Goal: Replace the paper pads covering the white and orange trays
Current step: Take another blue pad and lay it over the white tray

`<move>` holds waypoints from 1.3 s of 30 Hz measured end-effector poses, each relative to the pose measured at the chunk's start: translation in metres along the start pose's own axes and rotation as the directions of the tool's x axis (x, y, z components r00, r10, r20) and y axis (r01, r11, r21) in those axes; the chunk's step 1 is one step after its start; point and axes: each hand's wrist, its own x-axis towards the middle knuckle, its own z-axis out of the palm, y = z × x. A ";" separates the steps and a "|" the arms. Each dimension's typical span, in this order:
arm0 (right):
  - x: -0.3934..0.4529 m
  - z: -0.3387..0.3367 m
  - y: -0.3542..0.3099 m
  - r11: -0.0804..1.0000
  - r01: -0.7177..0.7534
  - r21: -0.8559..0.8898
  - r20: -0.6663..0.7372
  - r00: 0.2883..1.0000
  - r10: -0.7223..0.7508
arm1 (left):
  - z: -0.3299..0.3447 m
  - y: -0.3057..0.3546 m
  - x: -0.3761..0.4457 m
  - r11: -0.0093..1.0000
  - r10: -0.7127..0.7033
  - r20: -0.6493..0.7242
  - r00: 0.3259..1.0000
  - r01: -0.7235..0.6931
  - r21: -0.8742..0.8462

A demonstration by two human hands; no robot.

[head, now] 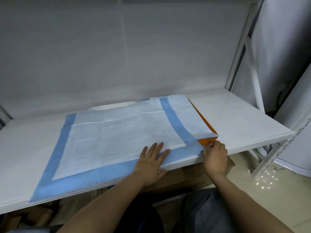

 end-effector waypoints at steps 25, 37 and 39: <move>-0.008 0.007 -0.067 0.334 -0.619 0.711 0.539 0.785 0.306 | -0.009 -0.009 0.012 0.936 -0.271 0.185 0.945 0.304 -0.178; 0.006 0.014 -0.117 0.398 -0.539 0.742 0.422 0.838 0.346 | -0.025 -0.005 0.006 0.946 -0.276 0.081 0.958 0.285 -0.157; 0.007 0.014 -0.120 0.332 -0.519 0.788 0.402 0.842 0.360 | -0.030 0.004 0.010 0.940 -0.290 -0.010 0.957 0.283 -0.191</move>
